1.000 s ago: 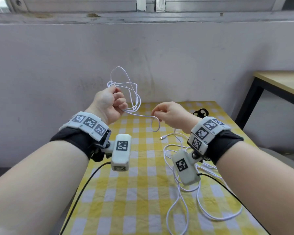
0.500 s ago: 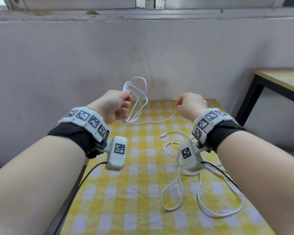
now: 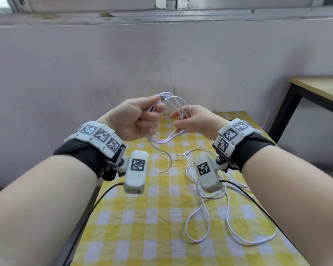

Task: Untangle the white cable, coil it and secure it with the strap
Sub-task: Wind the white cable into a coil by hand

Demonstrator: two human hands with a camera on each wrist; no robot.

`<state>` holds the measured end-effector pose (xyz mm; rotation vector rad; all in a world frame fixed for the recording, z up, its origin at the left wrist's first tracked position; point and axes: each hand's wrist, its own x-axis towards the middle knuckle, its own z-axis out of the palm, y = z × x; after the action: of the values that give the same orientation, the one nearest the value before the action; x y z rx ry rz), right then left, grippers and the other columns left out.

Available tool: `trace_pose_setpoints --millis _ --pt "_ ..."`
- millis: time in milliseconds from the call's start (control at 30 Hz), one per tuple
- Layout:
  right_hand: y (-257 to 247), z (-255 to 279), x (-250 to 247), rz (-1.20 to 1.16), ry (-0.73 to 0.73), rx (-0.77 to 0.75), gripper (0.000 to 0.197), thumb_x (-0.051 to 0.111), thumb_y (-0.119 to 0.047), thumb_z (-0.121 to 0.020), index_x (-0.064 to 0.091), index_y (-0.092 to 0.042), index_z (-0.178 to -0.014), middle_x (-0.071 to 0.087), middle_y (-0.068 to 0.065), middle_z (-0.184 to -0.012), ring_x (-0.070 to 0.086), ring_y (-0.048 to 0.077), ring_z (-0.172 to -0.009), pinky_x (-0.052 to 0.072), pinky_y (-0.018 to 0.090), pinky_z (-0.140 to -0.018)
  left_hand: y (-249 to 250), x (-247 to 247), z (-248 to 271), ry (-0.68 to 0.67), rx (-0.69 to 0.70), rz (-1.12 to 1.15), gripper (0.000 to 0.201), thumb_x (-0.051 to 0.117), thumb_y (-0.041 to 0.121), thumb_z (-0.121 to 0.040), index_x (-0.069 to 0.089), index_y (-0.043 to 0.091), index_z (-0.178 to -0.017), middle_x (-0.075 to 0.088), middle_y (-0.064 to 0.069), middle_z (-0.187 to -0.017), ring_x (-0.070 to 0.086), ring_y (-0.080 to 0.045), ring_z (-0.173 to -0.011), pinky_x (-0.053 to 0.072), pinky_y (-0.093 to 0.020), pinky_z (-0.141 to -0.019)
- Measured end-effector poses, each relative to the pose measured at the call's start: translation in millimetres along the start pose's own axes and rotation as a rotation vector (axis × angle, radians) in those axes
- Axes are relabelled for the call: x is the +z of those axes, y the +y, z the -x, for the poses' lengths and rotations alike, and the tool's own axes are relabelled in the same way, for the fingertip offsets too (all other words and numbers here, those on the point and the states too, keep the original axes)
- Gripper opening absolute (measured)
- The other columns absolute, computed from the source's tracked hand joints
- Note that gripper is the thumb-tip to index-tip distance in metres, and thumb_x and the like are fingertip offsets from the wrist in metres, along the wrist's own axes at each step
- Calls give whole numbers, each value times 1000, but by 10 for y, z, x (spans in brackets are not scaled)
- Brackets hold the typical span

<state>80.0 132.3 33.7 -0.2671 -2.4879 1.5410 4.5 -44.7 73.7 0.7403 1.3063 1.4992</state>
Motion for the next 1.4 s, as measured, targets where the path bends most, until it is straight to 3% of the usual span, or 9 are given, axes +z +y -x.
trace_pose_setpoints --millis 133,300,500,733,967,1067,1133,1233,1400 --pt "3 40 9 -226 19 -5 21 47 4 -93 57 -14 -86 62 5 -71 64 7 -56 56 22 -61 13 23 -1 -48 102 226 37 34 39 -92 50 19 -66 12 11 -48 19 -7 -30 50 -20 -57" --pt "-97 138 -122 -793 -63 65 16 42 -10 -99 53 -8 -87 42 -6 -45 55 9 -45 58 27 -62 -38 -95 -46 148 42 239 42 28 39 -100 43 15 -69 25 10 -35 14 -6 -29 36 -16 -45" --pt "-223 188 -141 -769 -128 148 39 44 -39 -96 38 -19 -64 20 -11 -38 18 6 -31 34 17 -41 -134 -76 -46 159 9 156 43 30 39 -100 45 12 -70 23 10 -34 12 -8 -30 38 -17 -44" --pt "-248 70 -87 -889 85 287 37 45 -26 -99 37 -19 -64 24 -9 -47 17 4 -27 21 15 -31 -130 1 6 74 -90 52 40 27 36 -101 45 12 -74 12 10 -44 5 -9 -38 39 -16 -43" --pt "-225 73 -24 -787 179 218 32 48 -32 -98 47 -16 -71 36 -5 -55 30 7 -34 35 16 -38 -107 17 -26 158 17 114 41 26 38 -101 42 17 -70 25 12 -38 13 -5 -29 30 -15 -37" --pt "-186 121 19 -654 -15 228 34 48 -44 -94 58 -12 -86 58 2 -69 58 13 -56 56 27 -62 -39 -53 -9 211 76 195 41 26 39 -101 40 18 -69 25 11 -37 21 -2 -26 25 -15 -34" --pt "-139 154 92 -462 -225 232 45 48 -52 -89 60 -12 -107 68 5 -92 65 18 -82 50 33 -86 -4 -100 5 236 101 235 41 26 39 -101 40 18 -68 25 11 -37 21 -3 -26 24 -16 -34" --pt "-110 228 297 -117 -505 212 37 48 -47 -91 61 -21 -113 70 -1 -106 62 16 -105 39 32 -99 20 -131 10 257 110 243 41 26 38 -101 40 18 -68 24 10 -38 21 -4 -25 22 -17 -34" --pt "-30 213 294 -19 -448 251 23 56 -27 -94 59 -12 -76 37 -4 -53 41 13 -54 50 22 -62 31 -282 90 340 89 164 41 27 38 -101 41 18 -67 24 11 -37 19 -3 -26 22 -17 -35"
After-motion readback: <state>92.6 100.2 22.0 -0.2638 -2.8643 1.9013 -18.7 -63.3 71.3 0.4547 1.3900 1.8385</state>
